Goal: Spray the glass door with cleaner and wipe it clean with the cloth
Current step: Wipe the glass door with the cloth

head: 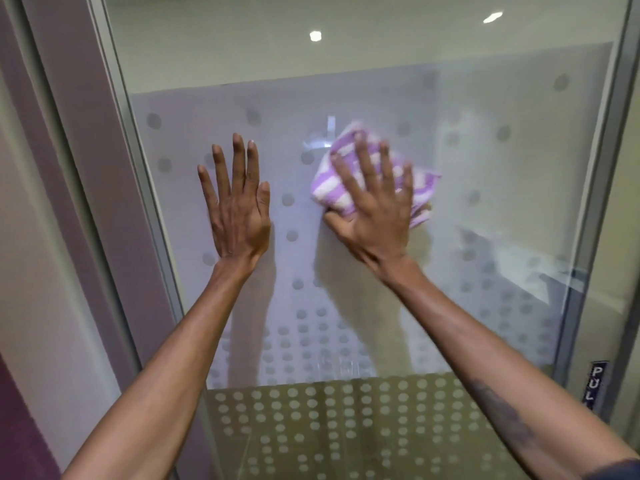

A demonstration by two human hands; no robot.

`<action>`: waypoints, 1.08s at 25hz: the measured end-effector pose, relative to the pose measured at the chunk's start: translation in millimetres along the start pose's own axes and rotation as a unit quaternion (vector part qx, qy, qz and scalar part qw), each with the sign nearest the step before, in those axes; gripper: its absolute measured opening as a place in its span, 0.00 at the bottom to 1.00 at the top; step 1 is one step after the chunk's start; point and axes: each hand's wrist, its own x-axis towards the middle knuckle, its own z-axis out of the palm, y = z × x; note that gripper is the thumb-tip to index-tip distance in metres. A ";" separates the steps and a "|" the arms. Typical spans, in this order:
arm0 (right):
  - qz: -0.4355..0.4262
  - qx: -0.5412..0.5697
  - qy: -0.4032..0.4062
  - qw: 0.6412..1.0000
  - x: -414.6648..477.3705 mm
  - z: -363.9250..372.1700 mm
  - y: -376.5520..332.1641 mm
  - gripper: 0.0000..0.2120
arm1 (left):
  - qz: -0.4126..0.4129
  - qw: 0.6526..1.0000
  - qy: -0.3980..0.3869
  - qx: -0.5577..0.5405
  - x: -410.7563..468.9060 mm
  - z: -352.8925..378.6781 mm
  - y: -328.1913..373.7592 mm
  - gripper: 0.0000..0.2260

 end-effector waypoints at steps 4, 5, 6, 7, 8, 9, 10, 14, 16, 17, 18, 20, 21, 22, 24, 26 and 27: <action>-0.161 0.038 -0.102 0.981 -115.2 2.3 -21.2 0.32 | -0.003 1.000 -0.004 0.005 -0.2 -0.6 -2.3 0.25; -0.196 0.030 -0.123 0.972 -141.4 0.8 -11.0 0.32 | -0.004 1.000 -0.004 0.004 -0.3 -0.9 -2.6 0.25; -0.219 0.017 -0.136 0.966 -162.1 -2.3 5.6 0.32 | -0.004 1.000 -0.003 0.001 -0.6 -1.3 -1.9 0.26; -0.227 0.003 -0.137 0.964 -175.3 -6.8 26.4 0.33 | -0.003 1.000 -0.003 -0.001 -1.2 -2.0 -1.3 0.26; -0.216 -0.010 -0.126 0.968 -180.8 -11.7 49.8 0.34 | -0.002 1.000 -0.003 -0.001 -1.4 -2.5 -0.6 0.25; -0.187 -0.019 -0.109 0.976 -180.4 -17.0 73.3 0.35 | 0.000 1.000 -0.003 -0.003 -1.4 -2.7 0.2 0.25; -0.142 -0.022 -0.092 0.985 -173.1 -22.4 95.2 0.35 | 0.000 1.000 0.000 -0.005 -0.9 -2.7 0.5 0.25; 0.088 0.000 -0.022 0.996 -105.6 -29.8 138.1 0.29 | -0.001 1.000 0.013 -0.002 -0.4 0.0 1.4 0.25; 0.136 0.022 -0.007 0.990 -74.4 -24.1 114.6 0.32 | -0.004 1.000 0.018 -0.002 -0.8 1.7 1.1 0.25; 0.116 0.024 -0.004 0.993 -65.7 -19.4 93.1 0.33 | -0.004 1.000 0.022 0.000 -1.1 2.5 0.6 0.24; 0.067 0.026 -0.010 0.997 -62.8 -14.3 68.0 0.33 | -0.002 1.000 0.024 0.003 -1.6 3.0 0.0 0.24; -0.054 0.055 -0.041 0.996 -71.8 -6.0 16.5 0.31 | 0.001 1.000 0.023 0.004 0.3 2.8 -0.7 0.24; -0.099 0.078 -0.060 0.990 -82.5 -2.2 -5.1 0.31 | 0.003 1.000 0.022 0.003 0.9 2.2 -1.2 0.24; -0.131 0.098 -0.080 0.983 -96.9 1.6 -22.7 0.31 | 0.004 1.000 0.024 0.003 1.1 1.9 -1.5 0.24; -0.184 0.106 -0.125 0.969 -136.5 7.4 -50.1 0.31 | 0.006 0.999 0.030 0.008 0.5 2.7 -2.0 0.24; -0.259 0.099 -0.175 0.945 -177.6 12.9 -67.4 0.31 | 0.010 0.999 0.032 0.008 0.6 5.4 -3.1 0.24; -0.296 0.101 -0.194 0.930 -192.3 15.5 -70.7 0.29 | 0.013 0.999 0.032 0.008 0.1 6.5 -4.6 0.24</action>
